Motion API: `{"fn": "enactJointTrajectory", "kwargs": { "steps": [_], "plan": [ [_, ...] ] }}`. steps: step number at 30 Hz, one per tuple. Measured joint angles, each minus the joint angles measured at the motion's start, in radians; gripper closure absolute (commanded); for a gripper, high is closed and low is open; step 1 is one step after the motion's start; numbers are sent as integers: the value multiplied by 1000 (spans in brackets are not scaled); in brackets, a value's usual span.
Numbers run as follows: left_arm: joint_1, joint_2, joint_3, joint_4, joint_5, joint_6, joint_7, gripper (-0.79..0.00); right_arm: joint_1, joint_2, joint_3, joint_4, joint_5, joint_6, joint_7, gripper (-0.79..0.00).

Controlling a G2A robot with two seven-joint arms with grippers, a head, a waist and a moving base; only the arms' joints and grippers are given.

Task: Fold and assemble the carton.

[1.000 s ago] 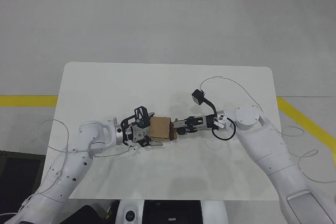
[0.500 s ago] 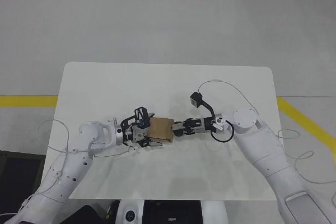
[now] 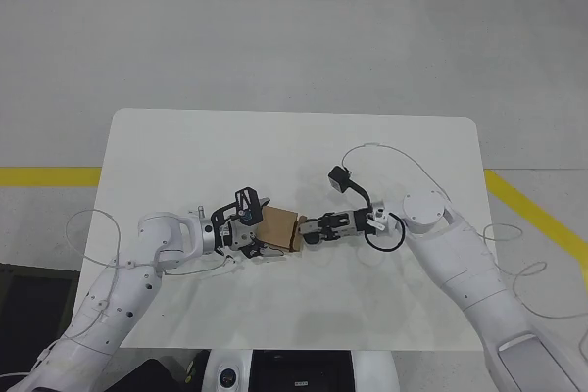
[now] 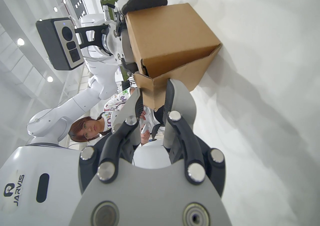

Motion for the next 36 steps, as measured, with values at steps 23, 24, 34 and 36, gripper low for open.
{"fn": "enactJointTrajectory", "kwargs": {
  "steps": [23,24,34,36],
  "plan": [
    [3,2,-1,-4,-3,-3,-2,-785,20,-10,-34,16,-30,9,1,-160],
    [3,2,-1,-4,-3,-4,-2,-785,21,-11,-36,15,-30,9,1,-160],
    [5,2,0,-11,-2,-3,2,-785,50,-23,-60,18,-30,1,9,-157],
    [6,2,0,-12,-2,-4,2,-785,58,-27,-67,23,-30,-2,8,-157]
  ]
}}
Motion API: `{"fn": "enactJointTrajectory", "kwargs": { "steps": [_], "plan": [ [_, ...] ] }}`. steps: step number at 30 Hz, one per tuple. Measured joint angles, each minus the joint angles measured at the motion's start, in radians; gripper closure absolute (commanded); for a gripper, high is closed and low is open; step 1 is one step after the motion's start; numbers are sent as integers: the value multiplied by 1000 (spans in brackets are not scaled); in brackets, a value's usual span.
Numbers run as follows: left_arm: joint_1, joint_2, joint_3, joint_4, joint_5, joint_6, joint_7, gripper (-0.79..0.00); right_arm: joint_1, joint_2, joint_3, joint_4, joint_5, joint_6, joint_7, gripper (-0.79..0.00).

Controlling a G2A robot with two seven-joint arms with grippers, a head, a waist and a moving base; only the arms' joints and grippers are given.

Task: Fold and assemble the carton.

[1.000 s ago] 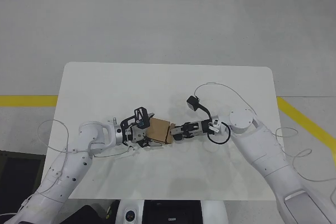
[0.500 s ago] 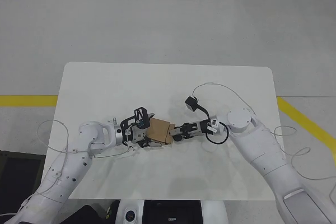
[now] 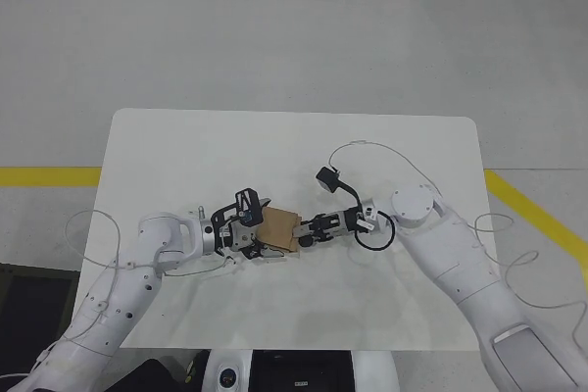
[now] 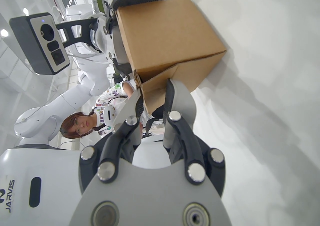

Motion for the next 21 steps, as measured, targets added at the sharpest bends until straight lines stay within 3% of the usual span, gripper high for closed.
{"fn": "enactJointTrajectory", "kwargs": {
  "steps": [13,21],
  "plan": [
    [4,2,-4,1,0,-2,-3,-785,21,-5,3,33,7,-16,10,-206],
    [4,2,-3,1,-1,-5,-6,-785,-16,18,57,-4,7,-3,12,-139]
  ]
}}
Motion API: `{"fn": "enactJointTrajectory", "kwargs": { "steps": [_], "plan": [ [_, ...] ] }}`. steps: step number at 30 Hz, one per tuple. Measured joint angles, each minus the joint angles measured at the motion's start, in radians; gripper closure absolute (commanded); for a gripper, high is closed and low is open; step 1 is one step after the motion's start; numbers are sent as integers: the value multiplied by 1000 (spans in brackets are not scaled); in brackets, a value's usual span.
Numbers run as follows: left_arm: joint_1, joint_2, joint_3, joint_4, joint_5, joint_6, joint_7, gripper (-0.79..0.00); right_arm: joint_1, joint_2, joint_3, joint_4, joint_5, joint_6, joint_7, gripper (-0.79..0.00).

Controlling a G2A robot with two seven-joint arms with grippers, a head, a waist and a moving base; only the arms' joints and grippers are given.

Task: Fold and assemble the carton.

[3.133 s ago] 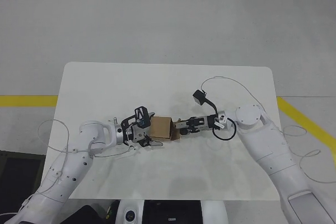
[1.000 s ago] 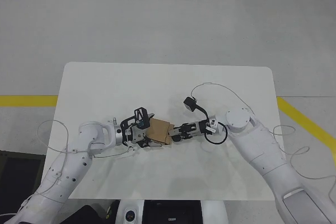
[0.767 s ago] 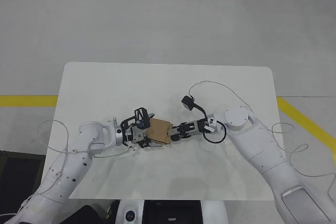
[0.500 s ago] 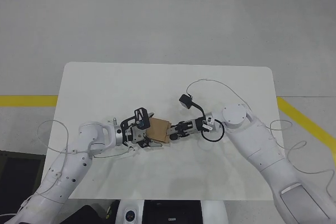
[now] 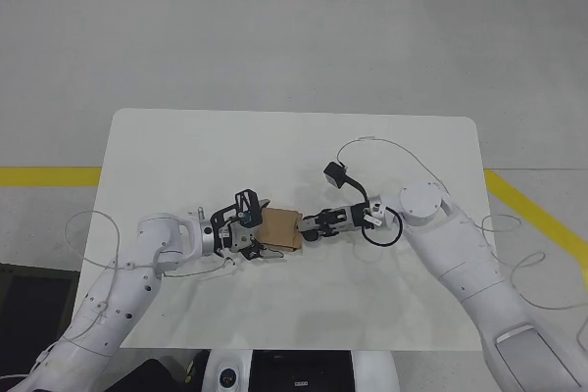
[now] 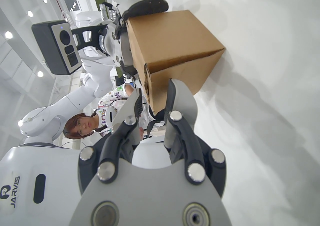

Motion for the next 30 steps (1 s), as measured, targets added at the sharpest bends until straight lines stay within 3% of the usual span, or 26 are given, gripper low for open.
{"fn": "enactJointTrajectory", "kwargs": {
  "steps": [3,16,30],
  "plan": [
    [0,0,1,1,-1,0,1,-785,-13,9,18,-18,-8,7,1,0],
    [-3,-2,8,0,-5,5,0,-785,-58,16,9,-94,-15,42,14,0],
    [-2,-1,6,-1,-6,5,0,-785,-27,-3,-35,-60,4,27,8,0]
  ]
}}
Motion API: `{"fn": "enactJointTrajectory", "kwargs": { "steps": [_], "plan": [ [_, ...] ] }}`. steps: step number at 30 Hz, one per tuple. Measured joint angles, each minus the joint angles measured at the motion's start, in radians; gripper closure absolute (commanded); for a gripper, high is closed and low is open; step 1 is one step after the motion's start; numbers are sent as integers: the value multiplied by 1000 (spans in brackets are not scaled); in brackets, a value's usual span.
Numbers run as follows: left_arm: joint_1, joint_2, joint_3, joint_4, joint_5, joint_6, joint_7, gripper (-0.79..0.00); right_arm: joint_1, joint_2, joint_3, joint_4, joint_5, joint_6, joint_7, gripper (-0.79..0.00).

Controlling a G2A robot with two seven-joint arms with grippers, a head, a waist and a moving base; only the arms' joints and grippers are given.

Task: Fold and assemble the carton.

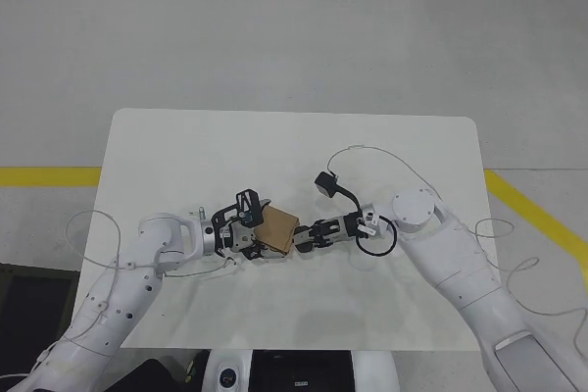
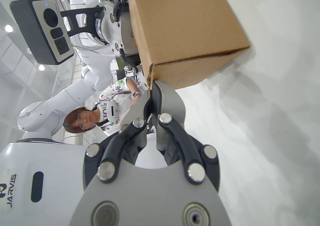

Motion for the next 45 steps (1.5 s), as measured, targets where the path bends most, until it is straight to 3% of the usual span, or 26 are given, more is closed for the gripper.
{"fn": "enactJointTrajectory", "kwargs": {
  "steps": [15,34,45],
  "plan": [
    [4,1,-1,1,-4,-5,-2,-785,-25,3,-1,-19,25,20,29,0],
    [14,7,-13,-14,-54,-30,-25,-785,15,-24,-49,43,44,-8,5,0],
    [28,17,-55,-32,-93,-47,-39,-785,-1,-1,5,20,36,5,48,0]
  ]
}}
